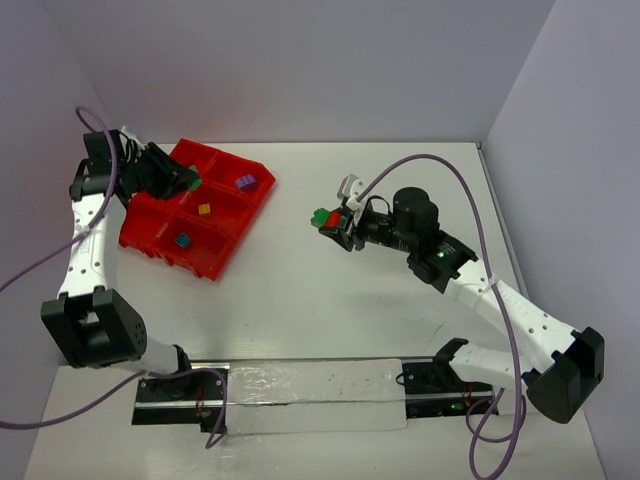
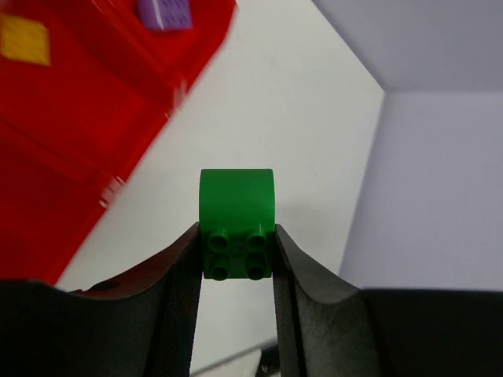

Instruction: Sort the legos into containers by color

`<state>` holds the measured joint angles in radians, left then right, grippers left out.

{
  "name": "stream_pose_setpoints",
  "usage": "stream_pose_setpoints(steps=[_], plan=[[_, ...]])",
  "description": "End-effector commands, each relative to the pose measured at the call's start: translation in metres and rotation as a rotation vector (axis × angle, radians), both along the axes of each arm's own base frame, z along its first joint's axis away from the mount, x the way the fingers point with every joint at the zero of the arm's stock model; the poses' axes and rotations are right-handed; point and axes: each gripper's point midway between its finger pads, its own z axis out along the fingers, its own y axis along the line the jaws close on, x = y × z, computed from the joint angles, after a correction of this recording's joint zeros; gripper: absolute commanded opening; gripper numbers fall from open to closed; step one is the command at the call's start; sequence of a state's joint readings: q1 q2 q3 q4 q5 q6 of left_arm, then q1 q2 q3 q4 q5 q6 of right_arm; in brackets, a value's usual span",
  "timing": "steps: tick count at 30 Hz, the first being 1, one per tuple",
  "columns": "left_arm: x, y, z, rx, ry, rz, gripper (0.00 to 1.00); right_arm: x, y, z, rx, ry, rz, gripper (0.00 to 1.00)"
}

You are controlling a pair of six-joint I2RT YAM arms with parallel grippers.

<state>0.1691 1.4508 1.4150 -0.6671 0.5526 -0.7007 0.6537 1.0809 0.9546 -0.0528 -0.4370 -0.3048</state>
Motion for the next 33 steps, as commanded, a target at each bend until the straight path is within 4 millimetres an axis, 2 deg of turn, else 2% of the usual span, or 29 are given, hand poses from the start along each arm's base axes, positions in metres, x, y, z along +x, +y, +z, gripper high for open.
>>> stream_pose_setpoints(steps=[1,5,9,11,15,17,19,23,24,27,30,33], plan=[[0.039,0.058,-0.014,0.164,0.048,0.213,0.00,-0.004,-0.004,0.011,0.032,-0.004,-0.010,0.00],[0.048,0.091,-0.037,0.210,0.115,0.301,0.00,-0.006,-0.009,0.009,0.026,0.006,-0.030,0.00],[0.035,0.137,-0.049,0.266,0.154,0.440,0.00,-0.007,-0.013,0.004,0.023,0.014,-0.043,0.00],[0.027,0.156,-0.062,0.283,0.202,0.484,0.00,-0.008,-0.012,0.001,0.020,0.022,-0.039,0.00],[0.023,0.163,-0.084,0.273,0.247,0.492,0.00,-0.008,-0.009,-0.003,0.017,0.031,-0.025,0.00],[0.017,0.170,-0.107,0.293,0.316,0.532,0.00,-0.007,-0.007,-0.003,0.018,0.038,-0.022,0.00],[0.012,0.178,-0.119,0.326,0.345,0.573,0.00,-0.007,-0.007,-0.002,0.022,0.038,-0.020,0.00],[0.010,0.178,-0.136,0.318,0.361,0.579,0.05,-0.008,-0.007,-0.002,0.031,0.040,-0.023,0.00],[0.010,0.177,-0.138,0.317,0.369,0.578,0.07,-0.009,-0.008,-0.002,0.032,0.040,-0.024,0.00],[0.008,0.185,-0.138,0.355,0.379,0.592,0.24,-0.011,-0.009,-0.003,0.030,0.051,-0.024,0.00],[0.006,0.188,-0.137,0.383,0.382,0.587,0.50,-0.012,-0.011,-0.006,0.028,0.055,-0.031,0.00],[0.006,0.188,-0.135,0.394,0.381,0.576,0.69,-0.013,-0.011,-0.006,0.031,0.055,-0.029,0.00]])
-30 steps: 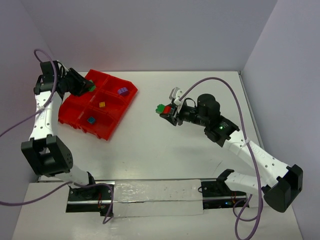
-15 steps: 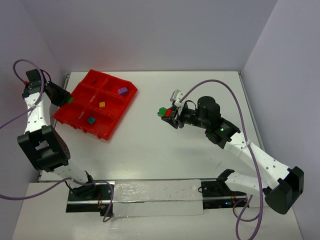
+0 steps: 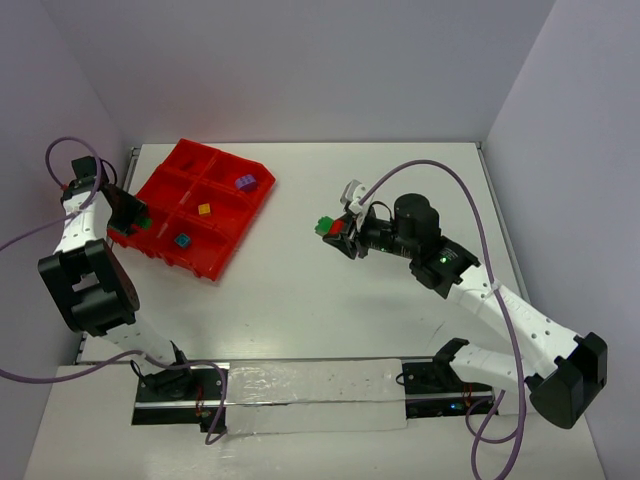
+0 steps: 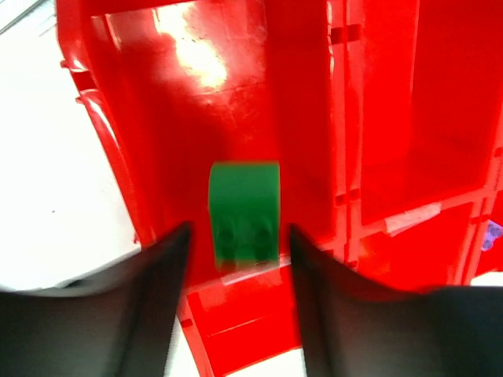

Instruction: Sort the legos into containers by color

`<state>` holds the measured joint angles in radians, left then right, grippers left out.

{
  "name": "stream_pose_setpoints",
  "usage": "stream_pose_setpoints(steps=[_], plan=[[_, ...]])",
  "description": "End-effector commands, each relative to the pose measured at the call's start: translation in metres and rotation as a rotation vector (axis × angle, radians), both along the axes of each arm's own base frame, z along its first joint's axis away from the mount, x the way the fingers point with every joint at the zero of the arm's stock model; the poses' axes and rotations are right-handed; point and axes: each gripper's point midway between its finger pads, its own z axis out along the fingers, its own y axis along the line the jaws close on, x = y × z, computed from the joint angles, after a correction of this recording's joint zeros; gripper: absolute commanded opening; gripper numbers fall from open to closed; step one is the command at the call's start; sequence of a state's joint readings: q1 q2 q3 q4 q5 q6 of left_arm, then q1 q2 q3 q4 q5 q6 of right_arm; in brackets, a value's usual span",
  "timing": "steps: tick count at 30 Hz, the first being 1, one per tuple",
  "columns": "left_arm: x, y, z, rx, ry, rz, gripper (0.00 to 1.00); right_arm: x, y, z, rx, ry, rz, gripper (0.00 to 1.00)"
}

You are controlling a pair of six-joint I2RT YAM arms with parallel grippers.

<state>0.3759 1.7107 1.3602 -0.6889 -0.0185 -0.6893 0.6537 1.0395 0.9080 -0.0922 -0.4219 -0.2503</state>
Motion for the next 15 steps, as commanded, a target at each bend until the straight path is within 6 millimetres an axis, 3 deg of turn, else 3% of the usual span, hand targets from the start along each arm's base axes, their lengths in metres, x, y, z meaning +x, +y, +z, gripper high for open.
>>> stream_pose_setpoints(steps=[1,6,11,13,14,15], plan=[[0.008,0.010,0.017,0.060,-0.038,-0.013,0.76,-0.003,-0.003,0.012,0.036,-0.025,-0.004,0.00],[0.006,0.008,0.024,0.073,-0.043,-0.051,0.87,-0.004,-0.002,0.016,0.048,-0.025,0.002,0.00],[0.011,-0.012,0.075,0.150,-0.140,-0.166,0.85,-0.007,0.000,0.017,0.054,-0.017,0.016,0.00],[0.028,-0.081,0.119,0.173,-0.277,-0.436,0.83,-0.012,0.002,0.018,0.057,-0.015,0.044,0.00],[0.030,-0.108,0.133,0.173,-0.325,-0.539,0.82,-0.015,0.003,0.018,0.059,-0.013,0.061,0.00],[0.030,-0.122,0.142,0.161,-0.357,-0.604,0.81,-0.016,0.003,0.019,0.058,-0.012,0.067,0.00]])
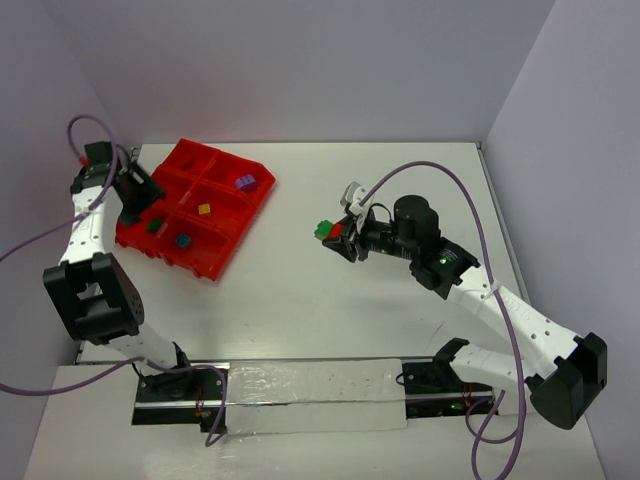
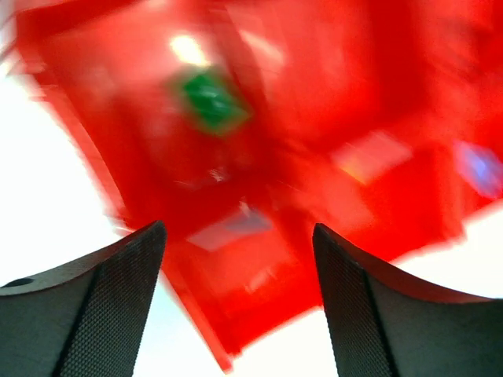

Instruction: Sort the legos into containers by color

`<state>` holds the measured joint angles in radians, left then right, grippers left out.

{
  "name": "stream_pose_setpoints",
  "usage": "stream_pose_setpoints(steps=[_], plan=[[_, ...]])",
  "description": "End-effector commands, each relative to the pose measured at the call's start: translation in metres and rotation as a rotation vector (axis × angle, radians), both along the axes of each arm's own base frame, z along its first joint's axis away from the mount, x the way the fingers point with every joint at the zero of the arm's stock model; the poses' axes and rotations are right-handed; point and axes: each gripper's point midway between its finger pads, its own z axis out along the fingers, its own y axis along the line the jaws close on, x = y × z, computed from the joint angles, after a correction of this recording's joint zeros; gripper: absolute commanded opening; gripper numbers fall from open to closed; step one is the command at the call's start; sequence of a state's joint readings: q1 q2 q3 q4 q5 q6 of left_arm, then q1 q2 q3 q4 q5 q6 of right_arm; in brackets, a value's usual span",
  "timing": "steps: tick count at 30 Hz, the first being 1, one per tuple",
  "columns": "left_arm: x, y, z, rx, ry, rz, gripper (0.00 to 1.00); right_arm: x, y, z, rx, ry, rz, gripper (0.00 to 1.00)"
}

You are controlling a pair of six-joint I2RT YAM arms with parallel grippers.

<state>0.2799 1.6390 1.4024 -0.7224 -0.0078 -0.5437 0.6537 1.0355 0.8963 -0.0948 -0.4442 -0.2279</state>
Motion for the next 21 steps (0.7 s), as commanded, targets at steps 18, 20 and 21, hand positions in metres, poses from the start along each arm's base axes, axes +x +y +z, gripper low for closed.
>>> stream_pose_setpoints(steps=[18,20,21], plan=[[-0.125,-0.314,0.200,-0.582,-0.592,-1.586,0.80,-0.077,0.024,0.063,0.083,0.218,0.545,0.00],[-0.129,-0.313,0.202,-0.590,-0.601,-1.593,0.80,-0.072,0.027,0.070,0.089,0.288,0.544,0.00],[-0.132,-0.314,0.204,-0.600,-0.606,-1.603,0.80,-0.070,0.030,0.073,0.095,0.335,0.548,0.00]])
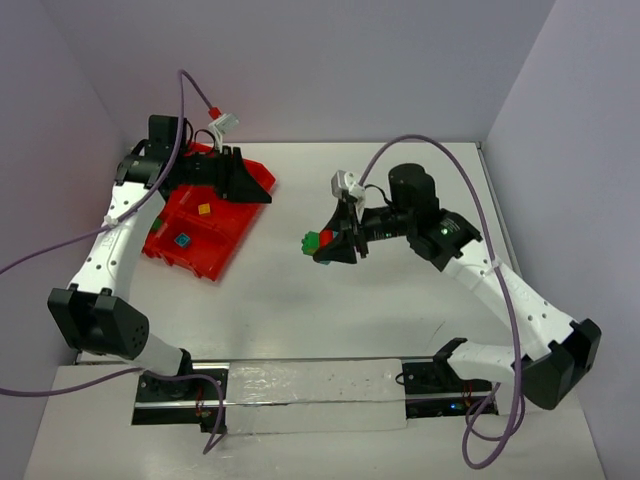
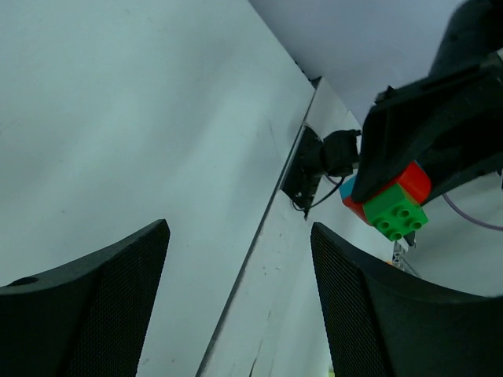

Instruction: Sort the legos into containers by color

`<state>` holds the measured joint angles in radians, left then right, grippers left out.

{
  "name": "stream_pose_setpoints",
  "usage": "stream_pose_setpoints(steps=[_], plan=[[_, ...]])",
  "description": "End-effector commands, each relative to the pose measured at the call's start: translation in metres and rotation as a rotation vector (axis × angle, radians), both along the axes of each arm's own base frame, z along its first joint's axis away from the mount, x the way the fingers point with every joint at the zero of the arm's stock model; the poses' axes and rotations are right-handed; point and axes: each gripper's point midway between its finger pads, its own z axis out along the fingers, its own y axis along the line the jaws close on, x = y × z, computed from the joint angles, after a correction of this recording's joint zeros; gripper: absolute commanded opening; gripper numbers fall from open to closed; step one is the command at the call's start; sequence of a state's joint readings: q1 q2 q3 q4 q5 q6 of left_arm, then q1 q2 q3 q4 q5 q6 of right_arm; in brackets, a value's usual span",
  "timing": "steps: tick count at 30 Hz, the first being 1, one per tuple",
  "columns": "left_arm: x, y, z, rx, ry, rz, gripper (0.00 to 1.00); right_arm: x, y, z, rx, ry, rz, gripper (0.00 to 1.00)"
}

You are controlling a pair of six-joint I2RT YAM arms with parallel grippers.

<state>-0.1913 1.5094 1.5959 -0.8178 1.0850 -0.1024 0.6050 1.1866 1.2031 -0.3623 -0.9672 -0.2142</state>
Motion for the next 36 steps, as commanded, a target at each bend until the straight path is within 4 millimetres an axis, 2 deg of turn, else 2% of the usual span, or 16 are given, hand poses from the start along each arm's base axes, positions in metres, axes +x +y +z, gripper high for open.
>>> stream_pose_setpoints(steps=[1,7,11,17,22,28,36], plan=[[-0.033,-0.004,0.033,-0.101,-0.089,-0.131,0.80,-0.012,0.002,0.021,0.005,0.176,0.095,0.00],[-0.039,-0.004,0.044,-0.116,-0.126,-0.139,0.81,0.025,0.018,0.028,-0.033,0.387,-0.076,0.00],[-0.041,-0.006,0.041,-0.136,-0.107,-0.160,0.81,0.043,0.024,0.021,-0.059,0.478,-0.167,0.00],[-0.048,-0.011,0.040,-0.147,-0.089,-0.188,0.82,0.042,0.031,0.026,-0.062,0.528,-0.111,0.00],[-0.053,-0.024,0.034,-0.137,-0.061,-0.225,0.83,0.042,0.036,0.033,-0.053,0.517,-0.073,0.00],[-0.056,-0.029,0.039,-0.166,-0.061,-0.251,0.84,0.043,0.041,0.033,-0.056,0.537,-0.037,0.00],[-0.054,-0.038,0.035,-0.174,-0.043,-0.277,0.83,0.037,0.045,0.030,-0.069,0.537,0.002,0.00]])
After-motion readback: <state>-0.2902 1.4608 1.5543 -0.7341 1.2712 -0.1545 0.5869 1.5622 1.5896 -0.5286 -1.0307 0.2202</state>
